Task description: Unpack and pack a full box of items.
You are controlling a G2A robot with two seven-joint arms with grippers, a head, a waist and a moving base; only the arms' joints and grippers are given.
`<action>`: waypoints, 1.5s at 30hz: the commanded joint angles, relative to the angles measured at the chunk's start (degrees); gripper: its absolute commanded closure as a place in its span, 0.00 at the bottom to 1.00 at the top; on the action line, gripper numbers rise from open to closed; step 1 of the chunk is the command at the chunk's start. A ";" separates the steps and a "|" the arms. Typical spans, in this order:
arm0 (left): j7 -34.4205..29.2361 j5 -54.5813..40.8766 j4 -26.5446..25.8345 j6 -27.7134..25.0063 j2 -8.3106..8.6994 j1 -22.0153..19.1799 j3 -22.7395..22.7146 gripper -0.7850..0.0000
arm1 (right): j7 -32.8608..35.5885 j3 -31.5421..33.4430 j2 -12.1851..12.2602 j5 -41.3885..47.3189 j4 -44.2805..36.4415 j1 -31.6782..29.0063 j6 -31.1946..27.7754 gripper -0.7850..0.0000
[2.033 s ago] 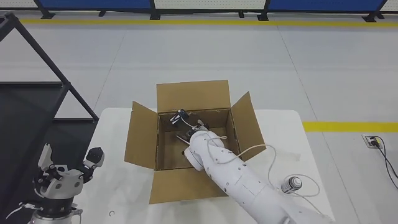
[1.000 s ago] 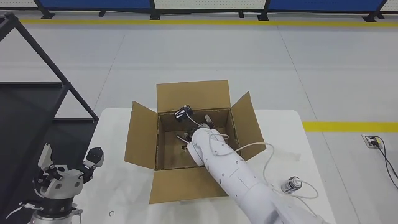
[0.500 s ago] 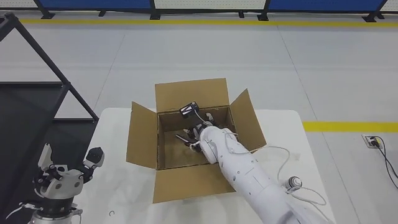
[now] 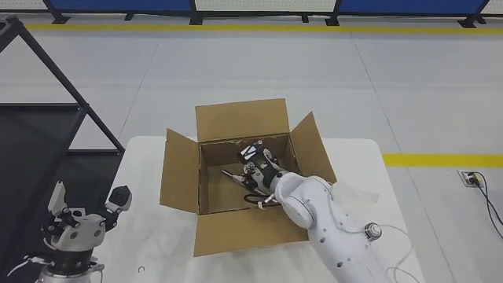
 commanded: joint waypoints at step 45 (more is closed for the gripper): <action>0.00 0.00 0.00 0.00 0.00 0.00 0.00 0.00 | -40.22 47.90 12.98 -2.86 -41.31 -51.73 -41.54 0.00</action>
